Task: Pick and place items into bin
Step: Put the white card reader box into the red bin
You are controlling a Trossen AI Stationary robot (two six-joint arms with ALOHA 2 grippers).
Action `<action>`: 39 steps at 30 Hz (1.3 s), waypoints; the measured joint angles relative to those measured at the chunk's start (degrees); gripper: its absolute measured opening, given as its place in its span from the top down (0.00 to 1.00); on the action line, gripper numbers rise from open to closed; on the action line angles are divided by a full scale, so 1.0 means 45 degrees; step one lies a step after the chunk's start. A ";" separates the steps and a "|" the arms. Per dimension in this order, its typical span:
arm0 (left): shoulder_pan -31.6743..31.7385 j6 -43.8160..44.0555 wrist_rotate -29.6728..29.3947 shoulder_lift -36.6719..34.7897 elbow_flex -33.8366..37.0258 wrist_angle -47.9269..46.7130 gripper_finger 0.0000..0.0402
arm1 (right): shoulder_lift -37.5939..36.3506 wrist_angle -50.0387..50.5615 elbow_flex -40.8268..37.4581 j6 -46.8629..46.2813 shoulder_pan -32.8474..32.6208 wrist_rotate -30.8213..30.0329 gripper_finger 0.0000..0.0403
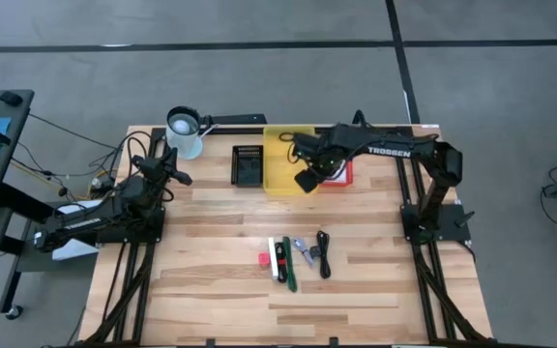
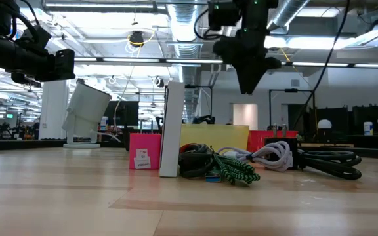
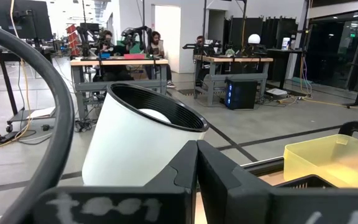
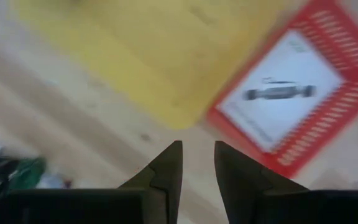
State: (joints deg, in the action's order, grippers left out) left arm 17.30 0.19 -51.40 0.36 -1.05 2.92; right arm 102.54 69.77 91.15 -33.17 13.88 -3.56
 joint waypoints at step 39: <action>-0.0005 0.0001 0.0000 0.0000 -0.0002 0.0000 1.00 | 0.0000 -0.4681 0.0010 -0.7048 -0.4780 0.0439 0.42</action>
State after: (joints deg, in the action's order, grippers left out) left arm 17.28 0.19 -51.40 0.36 -1.05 2.92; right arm 102.54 48.71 91.20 -64.89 -7.63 -1.59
